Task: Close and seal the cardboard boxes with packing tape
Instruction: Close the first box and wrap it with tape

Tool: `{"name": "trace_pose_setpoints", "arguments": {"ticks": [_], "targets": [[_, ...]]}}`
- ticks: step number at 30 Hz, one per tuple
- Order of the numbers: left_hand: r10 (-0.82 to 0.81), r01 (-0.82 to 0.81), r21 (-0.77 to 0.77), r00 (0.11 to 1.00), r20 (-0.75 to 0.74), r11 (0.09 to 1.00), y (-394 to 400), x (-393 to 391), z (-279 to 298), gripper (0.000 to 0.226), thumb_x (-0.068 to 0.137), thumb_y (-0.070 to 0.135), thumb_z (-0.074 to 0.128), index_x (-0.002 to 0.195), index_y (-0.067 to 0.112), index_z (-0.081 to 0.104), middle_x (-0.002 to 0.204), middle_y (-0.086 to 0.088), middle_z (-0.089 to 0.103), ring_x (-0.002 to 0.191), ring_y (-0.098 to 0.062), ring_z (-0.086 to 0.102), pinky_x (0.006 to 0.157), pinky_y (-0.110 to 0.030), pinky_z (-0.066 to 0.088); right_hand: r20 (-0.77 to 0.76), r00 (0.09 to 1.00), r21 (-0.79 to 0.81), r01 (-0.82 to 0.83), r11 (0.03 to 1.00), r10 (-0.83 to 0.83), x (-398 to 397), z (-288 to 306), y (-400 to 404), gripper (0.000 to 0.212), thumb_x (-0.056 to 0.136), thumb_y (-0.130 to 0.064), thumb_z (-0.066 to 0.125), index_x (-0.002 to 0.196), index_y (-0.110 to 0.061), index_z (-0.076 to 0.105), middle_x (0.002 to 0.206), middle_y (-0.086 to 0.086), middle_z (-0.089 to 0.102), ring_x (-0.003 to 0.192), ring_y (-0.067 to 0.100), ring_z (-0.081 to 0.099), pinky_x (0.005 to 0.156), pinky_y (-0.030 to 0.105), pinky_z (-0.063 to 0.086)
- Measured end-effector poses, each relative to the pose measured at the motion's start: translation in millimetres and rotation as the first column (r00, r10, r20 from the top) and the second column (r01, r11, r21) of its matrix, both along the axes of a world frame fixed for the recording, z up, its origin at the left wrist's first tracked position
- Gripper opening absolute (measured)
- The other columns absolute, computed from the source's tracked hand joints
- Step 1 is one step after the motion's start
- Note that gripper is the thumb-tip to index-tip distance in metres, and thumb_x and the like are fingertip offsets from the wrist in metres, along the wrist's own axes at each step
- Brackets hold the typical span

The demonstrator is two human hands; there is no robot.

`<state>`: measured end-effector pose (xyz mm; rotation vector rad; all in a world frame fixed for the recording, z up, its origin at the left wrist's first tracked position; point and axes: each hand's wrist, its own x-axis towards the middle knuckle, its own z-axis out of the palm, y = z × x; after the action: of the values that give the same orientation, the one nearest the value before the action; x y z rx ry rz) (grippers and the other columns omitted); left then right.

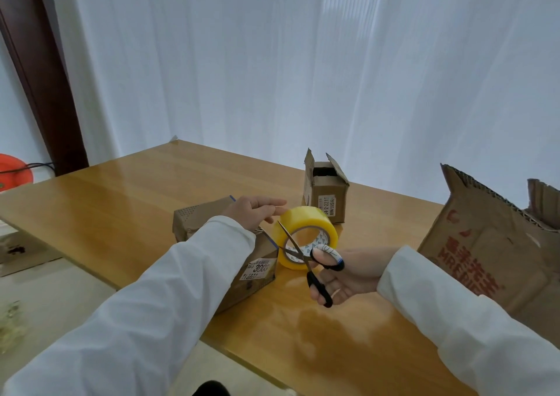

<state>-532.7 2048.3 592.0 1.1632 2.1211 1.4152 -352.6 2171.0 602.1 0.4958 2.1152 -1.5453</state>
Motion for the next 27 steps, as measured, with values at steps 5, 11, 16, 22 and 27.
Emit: {"name": "trace_pose_setpoints", "arguments": {"ticks": [5,11,16,22,27], "targets": [[0.003,-0.003,0.012,1.0,0.03,1.0,-1,3,4,0.026,0.101,0.031,0.039,0.11,0.035,0.064,0.093,0.02,0.07,0.086,-0.001,0.061,0.075,-0.011,0.036,0.001,1.0,-0.069,-0.006,0.998,0.006,-2,-4,-4,0.114,0.004,-0.084,0.07,0.093,-0.02,0.039,0.085,0.003,0.064,0.078,0.016,0.062,0.076,0.027,0.048],[-0.002,0.0,0.028,0.995,0.097,1.0,-1,3,5,0.037,0.102,0.039,0.03,0.127,0.03,0.056,0.1,0.011,0.072,0.108,-0.005,0.057,0.101,-0.024,0.029,-0.058,0.996,-0.128,0.062,0.99,-0.07,-11,-14,-7,0.102,0.022,-0.085,0.07,0.098,-0.025,0.04,0.078,0.0,0.068,0.072,0.013,0.065,0.071,0.026,0.051],[0.162,-0.211,0.242,0.965,0.206,0.947,1,5,8,0.04,0.104,0.027,0.032,0.143,0.023,0.037,0.104,0.001,0.071,0.115,-0.003,0.048,0.096,-0.014,0.02,-0.156,0.962,-0.119,0.205,0.971,-0.222,-18,-22,-20,0.039,0.087,-0.056,0.046,0.101,-0.019,0.049,0.08,0.006,0.065,0.066,0.014,0.066,0.073,0.03,0.053],[0.275,-0.327,0.257,0.937,0.217,0.909,1,1,7,0.038,0.103,0.027,0.034,0.137,0.015,0.045,0.085,0.01,0.07,0.116,-0.04,0.05,0.105,-0.043,0.036,-0.283,0.911,-0.101,0.283,0.954,-0.3,-16,-22,-27,0.026,0.096,-0.042,0.048,0.097,-0.015,0.05,0.069,0.004,0.062,0.056,0.013,0.058,0.063,0.026,0.051],[0.304,-0.328,0.147,0.938,0.164,0.933,5,-5,0,0.032,0.098,0.025,0.041,0.129,0.021,0.048,0.084,0.014,0.07,0.07,-0.012,0.057,0.076,-0.028,0.045,-0.116,0.966,-0.079,0.222,0.972,-0.231,-9,-9,-23,0.032,0.097,-0.047,0.043,0.108,-0.017,0.044,0.075,0.005,0.057,0.064,0.017,0.057,0.079,0.04,0.051]]}}
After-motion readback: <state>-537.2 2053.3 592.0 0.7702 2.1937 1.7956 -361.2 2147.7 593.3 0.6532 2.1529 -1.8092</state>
